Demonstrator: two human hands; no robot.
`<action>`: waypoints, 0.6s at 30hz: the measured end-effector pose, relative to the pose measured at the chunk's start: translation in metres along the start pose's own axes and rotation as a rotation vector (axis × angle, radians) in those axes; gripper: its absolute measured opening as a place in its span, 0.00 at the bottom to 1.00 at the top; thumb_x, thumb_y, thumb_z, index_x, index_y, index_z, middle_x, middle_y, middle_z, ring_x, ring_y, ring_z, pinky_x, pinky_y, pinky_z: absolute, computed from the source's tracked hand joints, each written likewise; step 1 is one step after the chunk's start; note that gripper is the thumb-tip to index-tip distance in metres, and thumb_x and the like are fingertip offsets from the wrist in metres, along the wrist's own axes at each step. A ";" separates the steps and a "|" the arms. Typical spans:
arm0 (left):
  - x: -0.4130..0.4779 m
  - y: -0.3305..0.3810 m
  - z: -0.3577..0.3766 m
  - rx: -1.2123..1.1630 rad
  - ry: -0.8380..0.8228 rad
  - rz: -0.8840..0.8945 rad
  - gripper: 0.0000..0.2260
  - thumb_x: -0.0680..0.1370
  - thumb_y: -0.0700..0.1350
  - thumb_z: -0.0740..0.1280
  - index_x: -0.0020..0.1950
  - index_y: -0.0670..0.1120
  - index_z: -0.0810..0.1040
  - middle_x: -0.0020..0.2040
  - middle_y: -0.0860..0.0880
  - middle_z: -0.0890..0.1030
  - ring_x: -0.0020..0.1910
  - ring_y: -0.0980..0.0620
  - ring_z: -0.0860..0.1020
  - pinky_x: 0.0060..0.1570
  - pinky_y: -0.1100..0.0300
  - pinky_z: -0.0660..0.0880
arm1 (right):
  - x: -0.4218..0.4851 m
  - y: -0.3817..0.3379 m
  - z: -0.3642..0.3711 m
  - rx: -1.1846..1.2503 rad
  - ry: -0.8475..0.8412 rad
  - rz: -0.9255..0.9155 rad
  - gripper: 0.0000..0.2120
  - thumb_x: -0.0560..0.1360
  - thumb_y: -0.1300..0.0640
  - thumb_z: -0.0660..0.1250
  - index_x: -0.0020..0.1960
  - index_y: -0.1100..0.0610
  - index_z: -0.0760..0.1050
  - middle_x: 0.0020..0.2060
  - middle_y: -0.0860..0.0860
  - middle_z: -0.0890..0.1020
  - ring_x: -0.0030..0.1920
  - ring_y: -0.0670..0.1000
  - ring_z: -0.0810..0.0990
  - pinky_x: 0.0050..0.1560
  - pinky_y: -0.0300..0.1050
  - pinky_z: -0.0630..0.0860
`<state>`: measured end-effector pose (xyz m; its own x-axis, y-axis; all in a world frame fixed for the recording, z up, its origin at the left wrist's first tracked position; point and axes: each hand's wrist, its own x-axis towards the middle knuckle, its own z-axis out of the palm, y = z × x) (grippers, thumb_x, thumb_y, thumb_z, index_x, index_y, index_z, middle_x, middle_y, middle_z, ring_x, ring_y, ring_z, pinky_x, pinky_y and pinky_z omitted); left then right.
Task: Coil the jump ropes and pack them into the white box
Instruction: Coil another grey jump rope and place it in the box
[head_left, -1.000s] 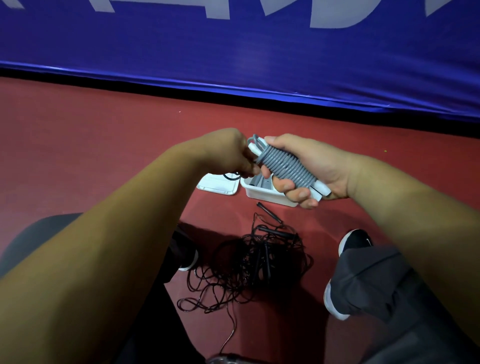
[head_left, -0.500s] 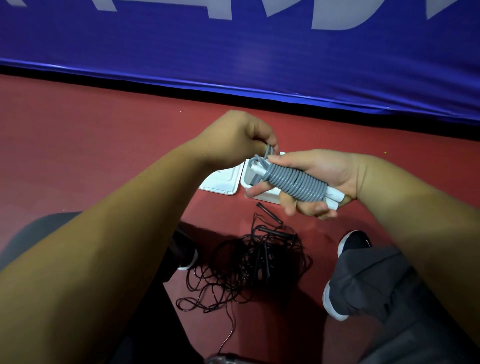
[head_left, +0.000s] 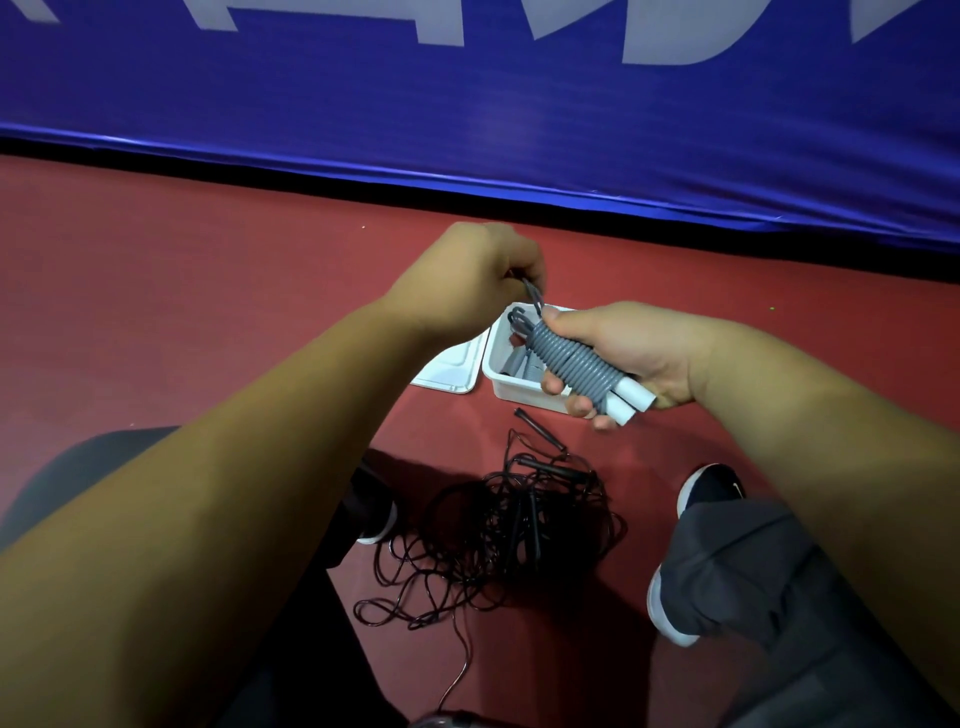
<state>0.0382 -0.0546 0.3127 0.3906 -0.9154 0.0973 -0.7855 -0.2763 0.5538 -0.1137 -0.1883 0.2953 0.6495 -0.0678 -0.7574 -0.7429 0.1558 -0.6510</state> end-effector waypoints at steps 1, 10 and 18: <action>0.001 -0.001 0.000 0.038 -0.007 0.024 0.09 0.74 0.39 0.70 0.48 0.50 0.88 0.42 0.56 0.80 0.41 0.59 0.76 0.40 0.74 0.66 | 0.002 0.000 0.000 0.012 0.052 -0.004 0.25 0.86 0.35 0.58 0.63 0.56 0.75 0.40 0.54 0.81 0.31 0.53 0.77 0.34 0.49 0.79; 0.003 0.004 -0.004 -0.020 -0.124 -0.220 0.06 0.78 0.37 0.73 0.52 0.46 0.87 0.38 0.50 0.85 0.32 0.59 0.81 0.37 0.63 0.79 | 0.007 -0.002 0.000 0.136 0.188 -0.041 0.23 0.84 0.30 0.56 0.57 0.47 0.78 0.34 0.50 0.77 0.27 0.51 0.74 0.40 0.51 0.81; 0.000 -0.003 -0.004 -0.143 -0.254 -0.475 0.05 0.78 0.42 0.76 0.42 0.45 0.86 0.38 0.43 0.86 0.32 0.50 0.82 0.40 0.54 0.85 | 0.009 0.001 0.013 0.055 0.279 -0.082 0.28 0.79 0.26 0.61 0.56 0.48 0.82 0.35 0.51 0.78 0.27 0.51 0.75 0.39 0.53 0.83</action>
<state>0.0427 -0.0525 0.3141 0.5444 -0.7463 -0.3829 -0.4712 -0.6497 0.5965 -0.1066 -0.1759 0.2890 0.6317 -0.3496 -0.6919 -0.6750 0.1908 -0.7127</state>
